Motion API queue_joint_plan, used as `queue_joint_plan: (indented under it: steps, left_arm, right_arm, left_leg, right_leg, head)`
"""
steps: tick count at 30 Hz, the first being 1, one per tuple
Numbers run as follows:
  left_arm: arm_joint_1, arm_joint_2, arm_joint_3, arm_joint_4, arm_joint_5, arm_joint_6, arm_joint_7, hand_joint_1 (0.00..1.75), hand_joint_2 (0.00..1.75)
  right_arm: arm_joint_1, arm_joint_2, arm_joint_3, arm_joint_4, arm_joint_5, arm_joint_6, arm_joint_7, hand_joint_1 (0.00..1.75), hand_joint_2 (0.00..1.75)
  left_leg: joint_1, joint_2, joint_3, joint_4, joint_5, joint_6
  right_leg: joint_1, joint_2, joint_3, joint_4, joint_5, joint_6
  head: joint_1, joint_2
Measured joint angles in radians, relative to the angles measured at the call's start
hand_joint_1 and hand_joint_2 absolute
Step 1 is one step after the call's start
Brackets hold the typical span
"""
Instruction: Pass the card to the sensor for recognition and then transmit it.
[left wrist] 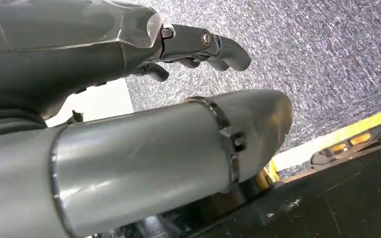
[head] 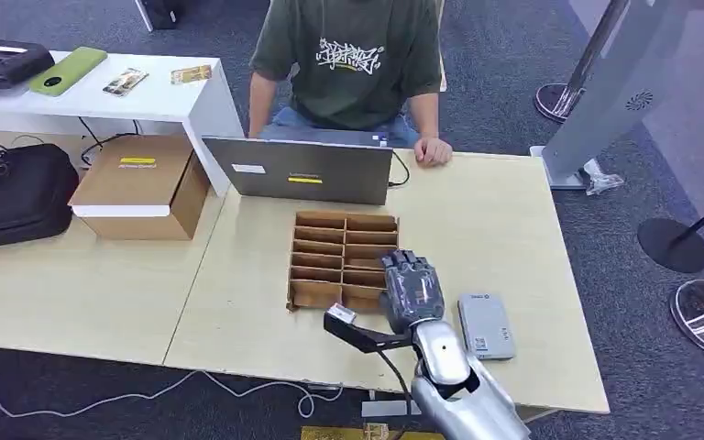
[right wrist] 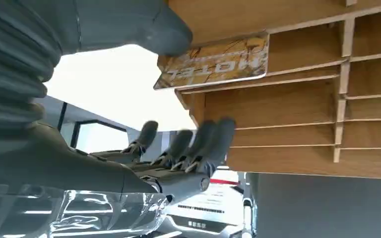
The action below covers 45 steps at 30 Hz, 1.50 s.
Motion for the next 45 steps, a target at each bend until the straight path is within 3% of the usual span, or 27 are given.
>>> queue_joint_plan:
  steps: [1,22,23,45]
  left_arm:
    - [0.0,0.0,0.0,0.0,-0.001,0.0,0.0,0.0,0.0]
    - [0.0,0.0,0.0,0.0,-0.005,-0.005,0.002,0.0,0.0]
    - [0.0,0.0,0.0,0.0,-0.005,-0.005,0.002,0.0,0.0]
    - [0.0,0.0,0.0,0.0,0.005,-0.004,0.002,0.0,0.0]
  right_arm:
    - [0.001,0.0,-0.001,-0.001,0.0,0.0,0.002,0.0,1.75]
    - [0.022,0.0,-0.021,-0.024,0.0,-0.004,0.005,0.0,1.75]
    - [0.022,0.0,-0.021,-0.024,0.0,-0.004,0.005,1.75,1.75]
    - [0.039,0.0,-0.026,-0.049,0.0,-0.006,0.003,1.75,1.75]
  left_leg:
    - [0.0,0.0,0.0,0.0,0.0,0.0]
    - [0.0,0.0,0.0,0.0,0.0,0.0]
    - [0.0,0.0,0.0,0.0,0.0,0.0]
    - [0.0,0.0,0.0,0.0,0.0,0.0]
  right_leg:
    - [0.0,0.0,0.0,0.0,0.0,0.0]
    - [0.0,0.0,0.0,0.0,0.0,0.0]
    - [0.0,0.0,0.0,0.0,0.0,0.0]
    - [0.0,0.0,0.0,0.0,0.0,0.0]
  head:
    - [0.0,0.0]
    - [0.0,0.0]
    - [0.0,0.0]
    - [0.0,0.0]
